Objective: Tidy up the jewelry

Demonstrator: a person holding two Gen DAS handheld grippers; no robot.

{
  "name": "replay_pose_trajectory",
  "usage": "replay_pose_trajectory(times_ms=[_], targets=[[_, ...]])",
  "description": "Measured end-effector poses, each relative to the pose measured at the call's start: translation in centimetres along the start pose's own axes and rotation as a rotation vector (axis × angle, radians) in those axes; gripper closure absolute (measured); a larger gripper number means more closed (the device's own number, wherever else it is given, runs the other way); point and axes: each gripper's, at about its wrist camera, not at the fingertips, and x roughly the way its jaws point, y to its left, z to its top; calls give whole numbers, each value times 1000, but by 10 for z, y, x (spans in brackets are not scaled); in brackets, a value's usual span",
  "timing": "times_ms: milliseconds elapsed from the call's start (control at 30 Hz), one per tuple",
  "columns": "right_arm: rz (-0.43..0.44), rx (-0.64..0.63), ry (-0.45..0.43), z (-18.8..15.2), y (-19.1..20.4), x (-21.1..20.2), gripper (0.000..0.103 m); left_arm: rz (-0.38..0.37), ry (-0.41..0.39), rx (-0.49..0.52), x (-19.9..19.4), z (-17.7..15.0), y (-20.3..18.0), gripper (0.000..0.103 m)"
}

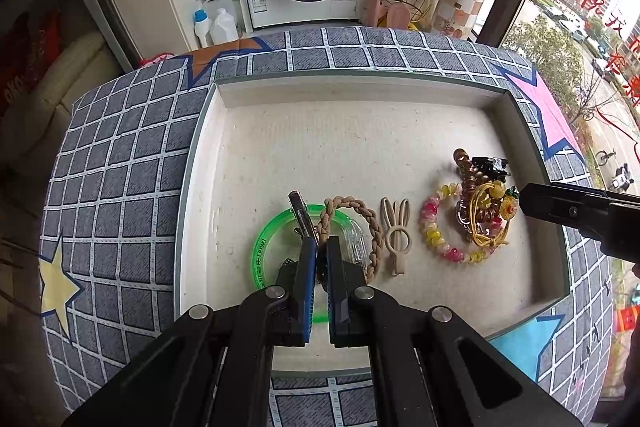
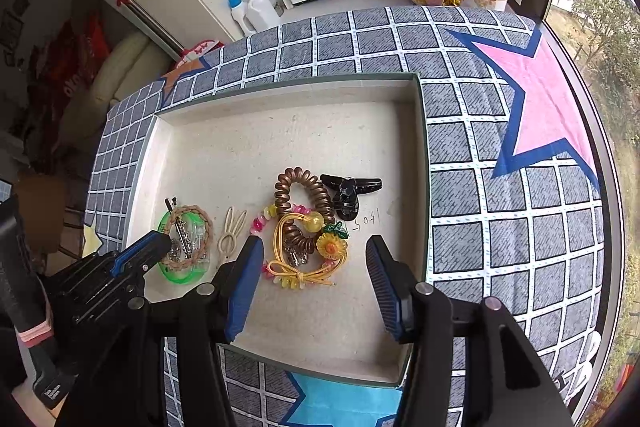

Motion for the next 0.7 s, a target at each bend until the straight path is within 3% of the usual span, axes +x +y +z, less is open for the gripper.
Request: replay_pose_trajectory(times_ms=[367,567,633,700], targets=[[-11,16,-12,-1,-3,-9,45,-6,-17,-21,-4,1,0,86],[-20,11,-8,-4,-1,-8,36,-6,-26,-29,-7,1,3,86],[-19,15,-6,-4,-2,-7,27,-11,-34,-35,-10,1,3,86],[-17,20,-6,-5,-2,-8,26,-24,-41,-36,-13,1,3,86]])
